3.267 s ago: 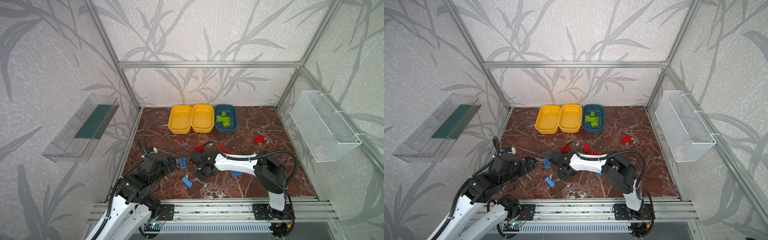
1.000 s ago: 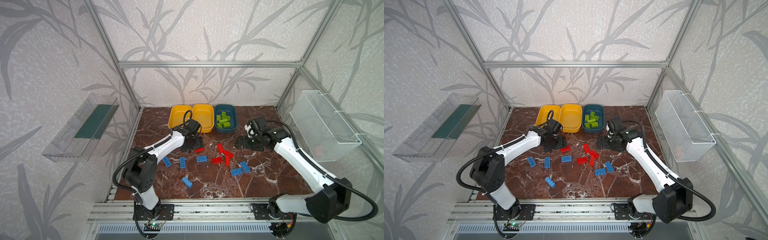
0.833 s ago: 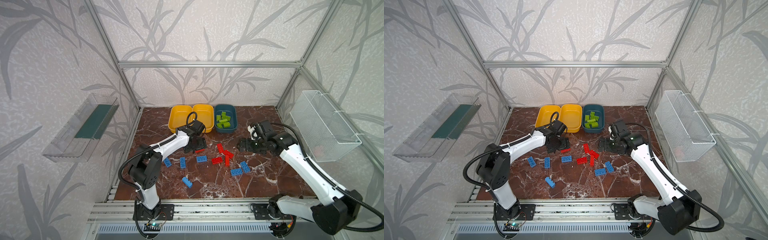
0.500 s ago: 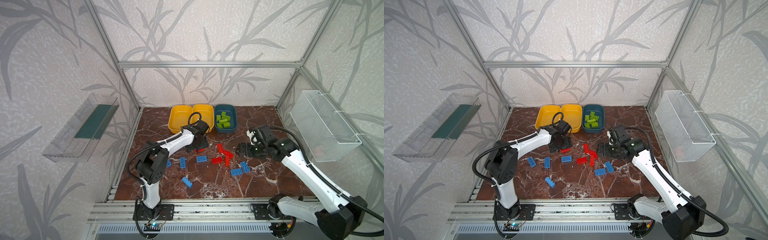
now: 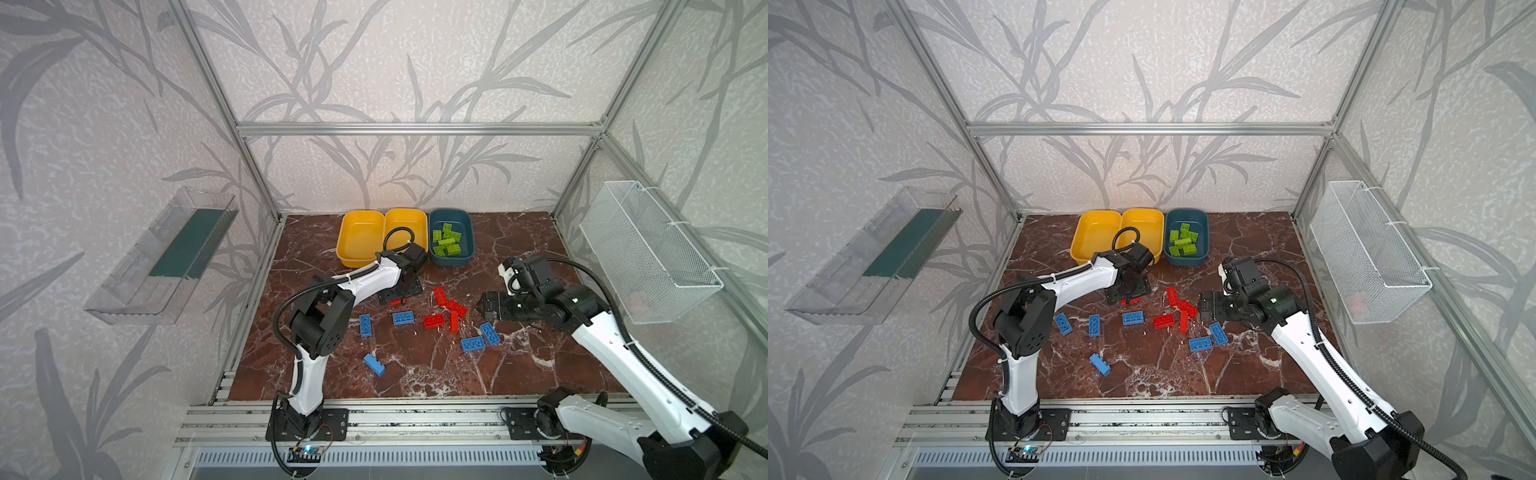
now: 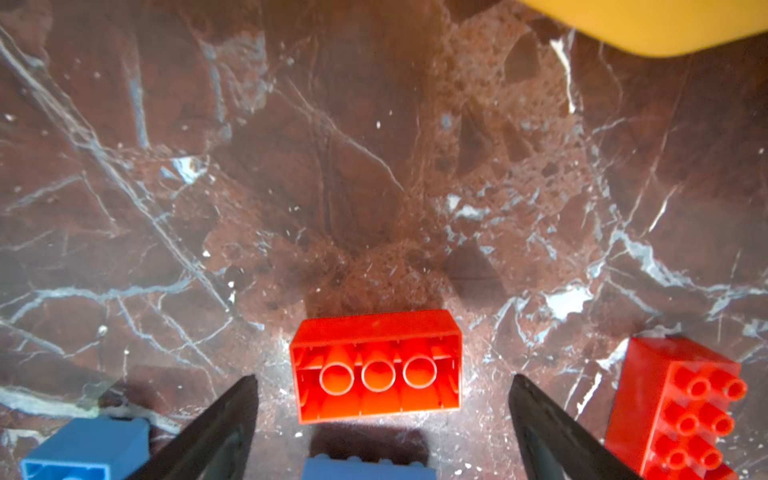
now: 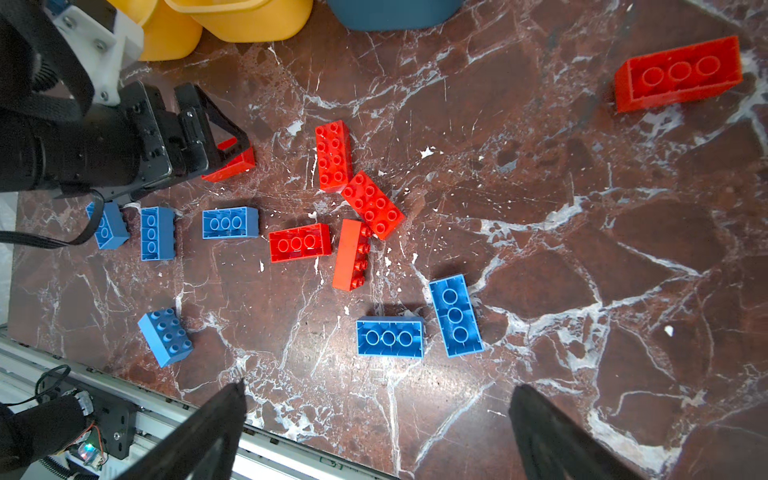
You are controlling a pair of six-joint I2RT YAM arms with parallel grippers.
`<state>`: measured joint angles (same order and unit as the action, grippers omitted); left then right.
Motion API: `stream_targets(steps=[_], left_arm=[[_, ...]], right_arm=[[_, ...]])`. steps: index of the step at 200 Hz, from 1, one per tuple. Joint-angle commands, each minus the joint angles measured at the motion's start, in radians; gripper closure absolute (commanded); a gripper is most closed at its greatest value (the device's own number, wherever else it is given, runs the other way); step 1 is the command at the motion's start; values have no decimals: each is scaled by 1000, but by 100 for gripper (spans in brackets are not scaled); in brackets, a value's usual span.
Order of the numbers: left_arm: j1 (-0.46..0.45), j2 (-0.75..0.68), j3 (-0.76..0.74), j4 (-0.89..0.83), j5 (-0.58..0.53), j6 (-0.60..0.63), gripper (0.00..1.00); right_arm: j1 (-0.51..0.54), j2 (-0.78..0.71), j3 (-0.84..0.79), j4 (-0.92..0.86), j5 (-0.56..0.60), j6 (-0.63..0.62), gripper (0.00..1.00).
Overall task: Sort the legos into containers by color
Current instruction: 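Grasp a red 2x3 brick with the left gripper while the right arm withdraws, then carry the red brick with the left gripper into the yellow bin and release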
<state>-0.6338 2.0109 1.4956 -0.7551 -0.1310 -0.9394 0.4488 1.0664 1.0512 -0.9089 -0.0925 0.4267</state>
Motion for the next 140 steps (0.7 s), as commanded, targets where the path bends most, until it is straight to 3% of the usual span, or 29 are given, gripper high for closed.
stream_targets(steps=[1, 65, 140], left_arm=[[-1, 35, 20, -40, -44, -19, 6], [0, 58, -1, -9, -30, -24, 14], [-1, 71, -19, 14, -16, -29, 42]], right_arm=[[5, -13, -15, 13, 12, -16, 1], [4, -7, 4, -8, 16, -20, 1], [4, -9, 35, -55, 31, -23, 1]])
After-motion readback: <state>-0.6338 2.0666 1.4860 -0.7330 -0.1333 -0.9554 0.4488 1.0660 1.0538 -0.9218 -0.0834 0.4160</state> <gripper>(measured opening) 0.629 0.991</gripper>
